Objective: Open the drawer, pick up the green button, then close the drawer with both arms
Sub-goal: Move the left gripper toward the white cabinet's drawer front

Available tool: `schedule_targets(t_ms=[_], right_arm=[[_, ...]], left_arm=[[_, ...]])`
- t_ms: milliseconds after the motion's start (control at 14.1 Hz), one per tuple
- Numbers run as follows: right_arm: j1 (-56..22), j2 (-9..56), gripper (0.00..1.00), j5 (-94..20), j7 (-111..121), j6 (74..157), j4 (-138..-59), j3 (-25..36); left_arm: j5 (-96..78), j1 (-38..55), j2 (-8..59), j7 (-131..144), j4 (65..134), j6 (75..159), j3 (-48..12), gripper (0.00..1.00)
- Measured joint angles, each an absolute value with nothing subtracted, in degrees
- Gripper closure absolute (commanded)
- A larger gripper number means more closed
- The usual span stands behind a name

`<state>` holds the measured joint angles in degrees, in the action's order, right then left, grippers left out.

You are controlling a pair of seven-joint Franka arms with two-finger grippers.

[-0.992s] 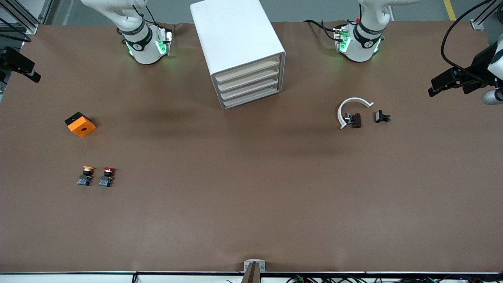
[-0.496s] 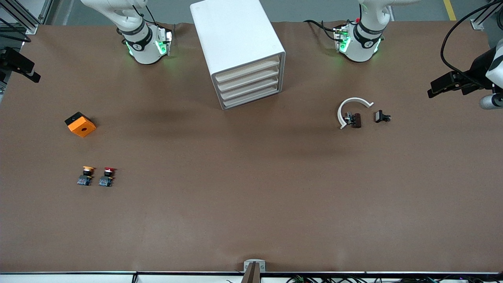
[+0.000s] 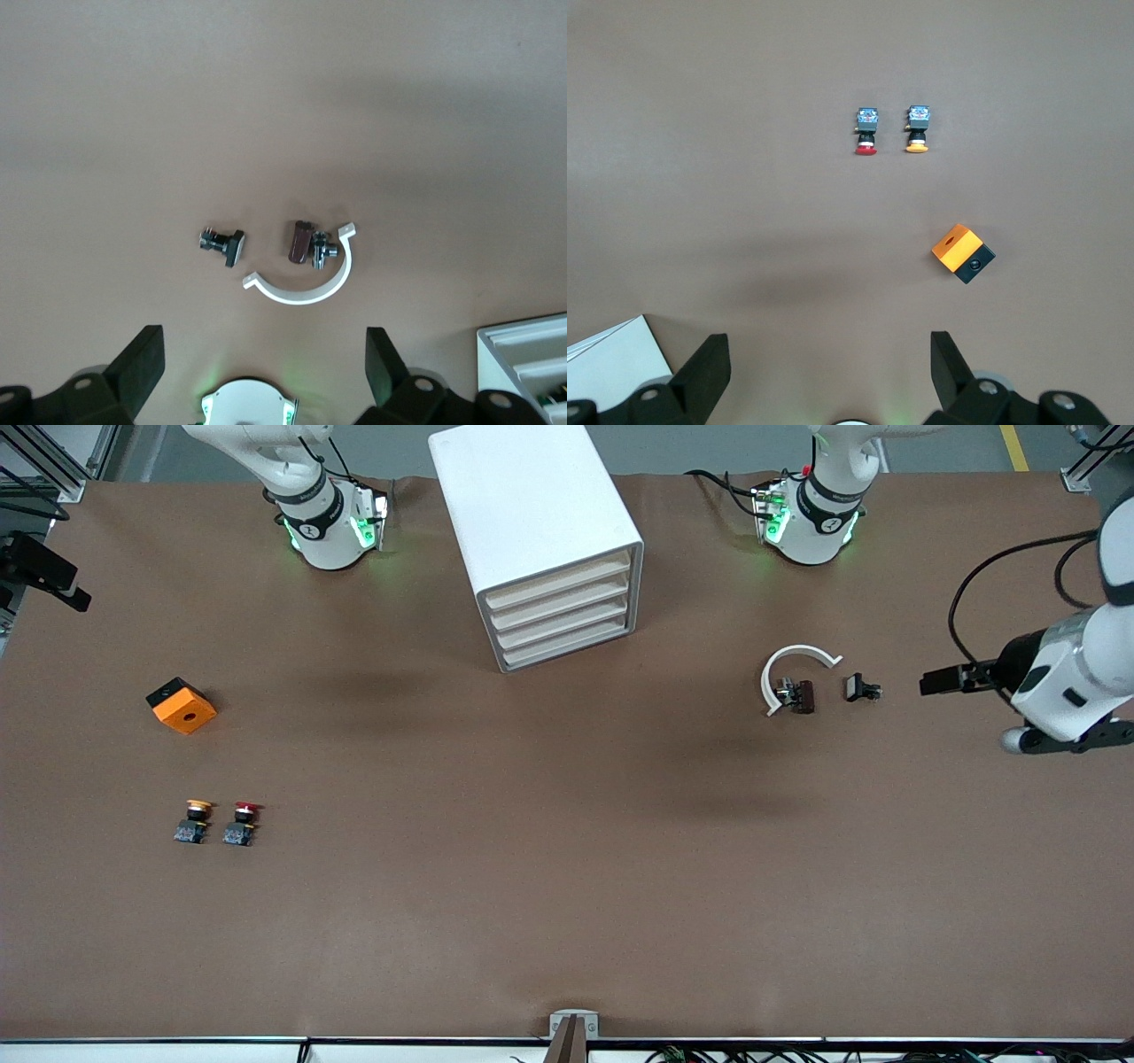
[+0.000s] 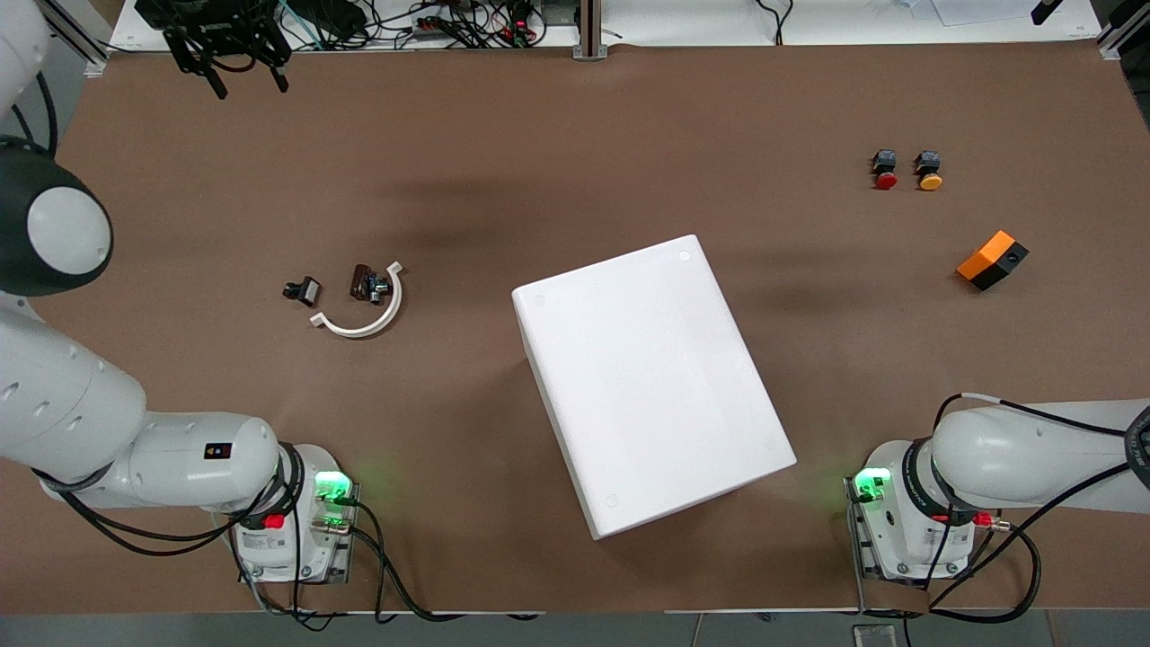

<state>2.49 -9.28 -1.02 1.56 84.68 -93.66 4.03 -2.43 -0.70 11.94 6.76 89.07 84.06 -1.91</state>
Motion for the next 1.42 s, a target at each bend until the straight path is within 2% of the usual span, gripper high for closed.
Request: schedule_targets(t_ms=[638, 992, 1417], right_arm=[[2.5, -9.3, 0.00, -1.0, 1.6, 85.0, -93.0, 4.0], [2.5, -9.3, 0.00, -1.0, 1.6, 84.8, -93.0, 4.1], [2.5, -9.3, 0.00, -0.6, 1.8, 85.3, -93.0, 4.1]], left_arm=[[-2.3, 1.5, 23.7, 14.2, 90.8, 94.6, -2.1, 0.00], [-1.3, 6.9, 27.7, 34.0, 90.5, 98.0, -2.3, 0.00], [-4.5, 11.3, 34.0, 63.4, 86.7, 98.4, -4.3, 0.00]])
